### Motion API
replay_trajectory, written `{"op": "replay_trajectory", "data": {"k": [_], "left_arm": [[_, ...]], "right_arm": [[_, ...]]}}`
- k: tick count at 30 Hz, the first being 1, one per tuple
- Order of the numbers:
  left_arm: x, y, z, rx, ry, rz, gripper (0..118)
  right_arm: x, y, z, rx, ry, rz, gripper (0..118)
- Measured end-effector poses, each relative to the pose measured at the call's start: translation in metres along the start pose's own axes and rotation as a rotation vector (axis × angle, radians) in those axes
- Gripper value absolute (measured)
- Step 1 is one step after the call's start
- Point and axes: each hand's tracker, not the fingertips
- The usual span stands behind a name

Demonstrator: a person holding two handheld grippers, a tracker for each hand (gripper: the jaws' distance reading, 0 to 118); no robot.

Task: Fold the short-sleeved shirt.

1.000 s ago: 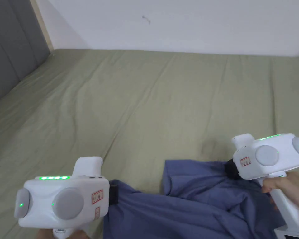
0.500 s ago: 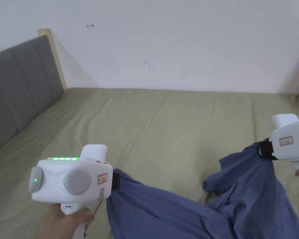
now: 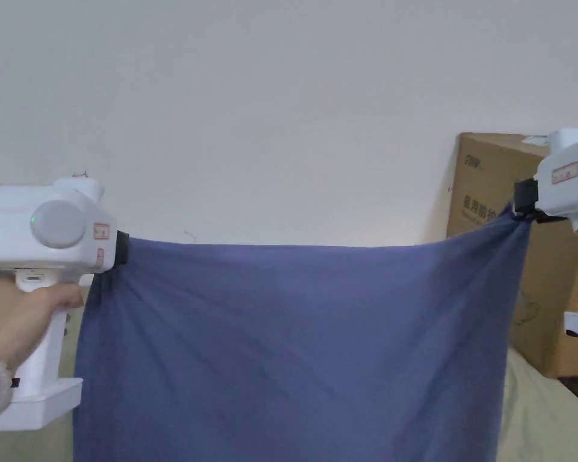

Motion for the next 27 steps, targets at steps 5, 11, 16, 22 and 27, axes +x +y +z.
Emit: {"op": "replay_trajectory", "data": {"k": [5,11,16,22,27], "left_arm": [[0.003,0.067,-0.013,0.065,0.041,-0.013,2],[0.001,0.133,-0.029,0.160,0.112,-0.030,2],[-0.013,0.193,-0.050,0.239,0.149,0.008,2],[-0.020,0.238,-0.056,0.354,0.199,0.017,2],[-0.014,0.198,-0.097,0.338,0.247,-0.018,2]], "right_arm": [[-0.003,0.040,-0.012,0.029,-0.020,-0.065,1],[-0.027,0.110,-0.040,0.115,-0.032,-0.125,1],[-0.045,0.176,-0.047,0.213,-0.029,-0.144,1],[-0.064,0.222,-0.039,0.308,-0.030,-0.137,1],[-0.082,0.186,-0.065,0.265,-0.049,-0.072,1]]}}
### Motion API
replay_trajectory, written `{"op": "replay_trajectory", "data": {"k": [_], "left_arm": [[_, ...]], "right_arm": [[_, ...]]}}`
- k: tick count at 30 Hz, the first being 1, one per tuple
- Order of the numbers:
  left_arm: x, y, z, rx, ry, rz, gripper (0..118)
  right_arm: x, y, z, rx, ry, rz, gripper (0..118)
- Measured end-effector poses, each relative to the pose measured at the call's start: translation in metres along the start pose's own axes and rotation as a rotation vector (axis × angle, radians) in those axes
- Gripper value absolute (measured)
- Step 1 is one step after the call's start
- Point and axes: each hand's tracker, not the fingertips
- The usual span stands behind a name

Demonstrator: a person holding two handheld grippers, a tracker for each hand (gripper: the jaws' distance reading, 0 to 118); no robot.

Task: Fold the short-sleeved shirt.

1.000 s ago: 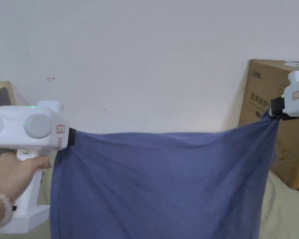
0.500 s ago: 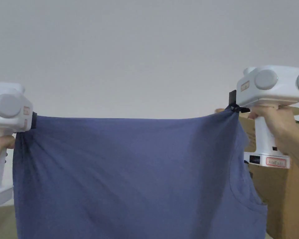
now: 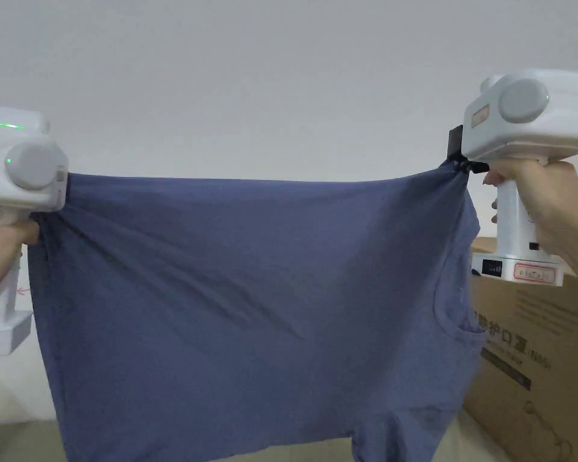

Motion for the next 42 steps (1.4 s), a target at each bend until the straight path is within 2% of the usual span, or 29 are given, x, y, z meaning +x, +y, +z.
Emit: {"op": "replay_trajectory", "data": {"k": [1,5,7,10,13,15,17,19,21,23,28,34,36,38,40,42], "left_arm": [[0.005,-0.023,-0.009,-0.034,-0.015,-0.012,2],[0.030,-0.139,-0.048,-0.237,-0.048,-0.021,2],[0.044,-0.201,-0.062,-0.337,-0.055,0.004,2],[0.081,-0.307,-0.071,-0.517,-0.062,-0.071,2],[0.102,-0.390,-0.080,-0.655,-0.087,-0.066,2],[0.110,-0.432,-0.077,-0.720,-0.107,-0.084,2],[0.109,-0.462,-0.073,-0.788,-0.151,-0.110,2],[0.102,-0.480,-0.064,-0.786,-0.127,-0.112,2],[0.084,-0.484,-0.048,-0.785,-0.149,-0.053,2],[0.069,-0.484,-0.031,-0.766,-0.169,-0.016,2],[0.039,-0.468,0.030,-0.688,-0.177,-0.123,2],[-0.010,-0.454,0.138,-0.649,-0.206,-0.141,2],[-0.027,-0.460,0.180,-0.639,-0.188,-0.181,2],[-0.041,-0.475,0.215,-0.651,-0.178,-0.226,2],[-0.052,-0.492,0.252,-0.670,-0.185,-0.223,2],[-0.060,-0.512,0.284,-0.713,-0.203,-0.207,2]], "right_arm": [[-0.001,-0.021,-0.011,-0.046,-0.007,0.021,1],[0.008,-0.123,-0.069,-0.227,-0.003,-0.007,1],[0.009,-0.181,-0.094,-0.331,-0.035,0.027,1],[0.014,-0.281,-0.130,-0.520,-0.070,0.078,1],[0.025,-0.373,-0.152,-0.689,-0.088,0.035,1],[0.035,-0.427,-0.149,-0.763,-0.084,-0.042,1],[0.044,-0.462,-0.145,-0.845,-0.076,-0.031,1],[0.049,-0.483,-0.128,-0.838,-0.103,0.008,1],[0.060,-0.494,-0.112,-0.842,-0.079,-0.015,1],[0.066,-0.495,-0.086,-0.837,-0.071,-0.005,1],[0.072,-0.484,-0.017,-0.800,-0.024,0.010,1],[0.073,-0.481,0.102,-0.755,0.004,0.020,1],[0.079,-0.489,0.143,-0.760,0.012,-0.010,1],[0.083,-0.503,0.182,-0.776,0.022,-0.004,1],[0.086,-0.518,0.220,-0.807,0.018,0.025,1],[0.092,-0.534,0.253,-0.811,0.002,0.014,1]]}}
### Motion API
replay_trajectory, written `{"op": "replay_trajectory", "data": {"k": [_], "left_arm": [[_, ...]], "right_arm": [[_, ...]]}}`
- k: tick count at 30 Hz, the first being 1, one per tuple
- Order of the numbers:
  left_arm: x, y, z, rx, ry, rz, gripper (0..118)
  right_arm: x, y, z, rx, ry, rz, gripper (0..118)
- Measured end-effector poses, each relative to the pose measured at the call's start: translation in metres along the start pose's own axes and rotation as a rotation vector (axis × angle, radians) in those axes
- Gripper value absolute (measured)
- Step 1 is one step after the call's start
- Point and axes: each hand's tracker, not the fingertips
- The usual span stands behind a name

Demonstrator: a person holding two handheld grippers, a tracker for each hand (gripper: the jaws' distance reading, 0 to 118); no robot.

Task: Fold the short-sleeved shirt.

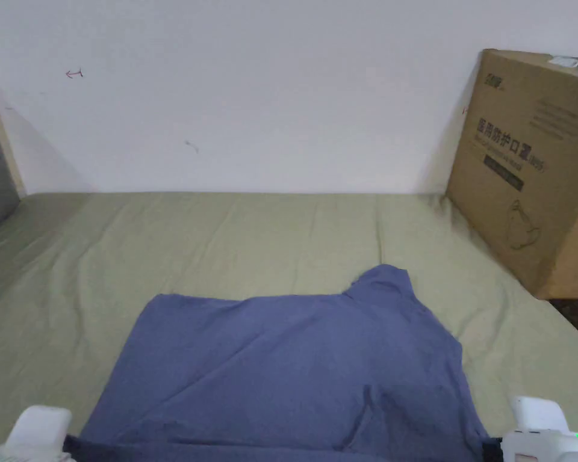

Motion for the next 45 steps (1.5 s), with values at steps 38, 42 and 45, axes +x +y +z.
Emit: {"op": "replay_trajectory", "data": {"k": [38,42,45], "left_arm": [[-0.037,-0.111,0.072,0.032,-0.216,0.310,54],[-0.033,-0.101,0.043,0.004,-0.262,0.335,108],[-0.027,-0.095,0.017,-0.039,-0.320,0.337,30]], "right_arm": [[-0.011,-0.110,0.052,-0.006,0.027,0.023,0],[-0.013,-0.106,0.049,-0.015,0.013,0.038,0],[-0.012,-0.106,0.045,-0.031,0.016,0.035,0]]}}
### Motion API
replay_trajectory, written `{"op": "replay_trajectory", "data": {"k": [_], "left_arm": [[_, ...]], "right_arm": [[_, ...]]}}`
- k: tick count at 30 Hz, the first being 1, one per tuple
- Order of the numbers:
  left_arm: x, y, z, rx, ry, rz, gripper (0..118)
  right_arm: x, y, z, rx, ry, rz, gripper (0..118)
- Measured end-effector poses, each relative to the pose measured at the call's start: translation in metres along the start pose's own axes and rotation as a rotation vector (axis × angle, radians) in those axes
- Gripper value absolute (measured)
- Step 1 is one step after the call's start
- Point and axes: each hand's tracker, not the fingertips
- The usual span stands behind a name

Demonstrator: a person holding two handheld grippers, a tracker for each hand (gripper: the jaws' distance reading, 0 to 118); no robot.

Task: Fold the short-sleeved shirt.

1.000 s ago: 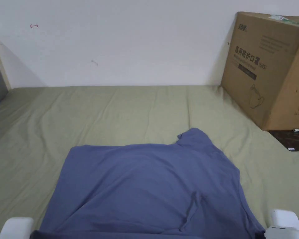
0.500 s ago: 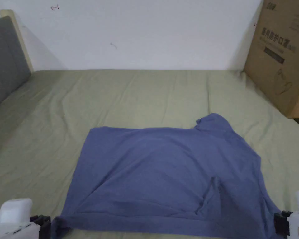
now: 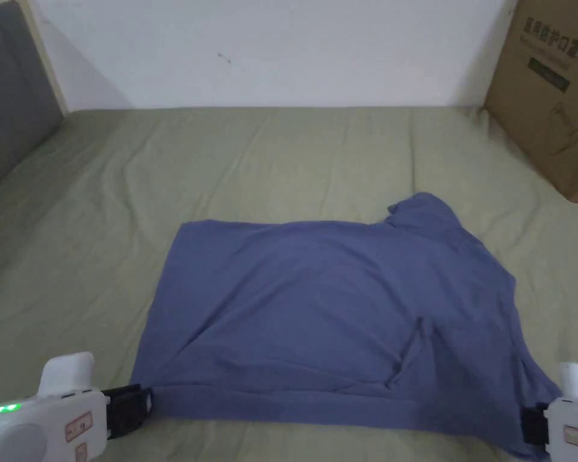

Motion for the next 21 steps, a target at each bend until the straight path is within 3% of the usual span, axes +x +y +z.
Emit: {"op": "replay_trajectory", "data": {"k": [1,2,6,7,8,9,10,13,15,16,17,18,20,21], "left_arm": [[-0.001,0.002,-0.012,-0.049,-0.011,-0.012,0],[-0.006,0.003,-0.022,-0.082,0.047,-0.023,0],[0.005,0.001,-0.017,-0.068,0.011,-0.022,0],[0.006,0.001,-0.014,-0.062,0.012,-0.027,0],[0.007,0.002,-0.013,-0.064,0.019,-0.032,0],[0.010,0.001,-0.009,-0.062,0.024,-0.045,0],[0.014,0.001,-0.002,-0.059,0.023,-0.057,0],[0.017,0.002,-0.002,-0.068,0.018,-0.071,0],[0.010,0.003,-0.006,-0.067,0.015,-0.071,0],[0.010,0.004,-0.007,-0.070,0.012,-0.067,0],[0.009,0.004,-0.006,-0.067,0.011,-0.064,0],[0.008,0.005,-0.003,-0.061,0.008,-0.059,0],[0.007,0.006,0.000,-0.054,0.002,-0.042,0],[0.008,0.006,0.000,-0.058,-0.008,-0.034,0]], "right_arm": [[0.000,0.000,-0.001,-0.005,0.002,-0.003,0],[0.000,0.000,-0.002,-0.010,0.002,-0.005,0],[0.012,-0.001,-0.004,-0.017,0.024,-0.007,0],[0.013,-0.001,-0.002,-0.004,0.026,0.003,9],[0.017,-0.001,-0.003,0.002,0.022,0.018,37],[0.019,0.001,-0.004,0.005,0.014,0.024,74],[0.021,0.004,-0.007,0.003,0.003,0.026,94],[0.030,0.008,-0.019,-0.009,0.007,-0.002,93],[0.034,0.007,-0.039,-0.099,0.023,-0.001,91],[0.032,0.003,-0.044,-0.119,-0.008,0.023,53],[0.029,0.000,-0.049,-0.130,-0.077,0.042,0],[0.026,-0.002,-0.049,-0.123,-0.095,0.019,0],[0.027,0.003,-0.043,-0.097,0.004,-0.022,0],[0.025,0.005,-0.040,-0.093,-0.019,-0.013,0]]}}
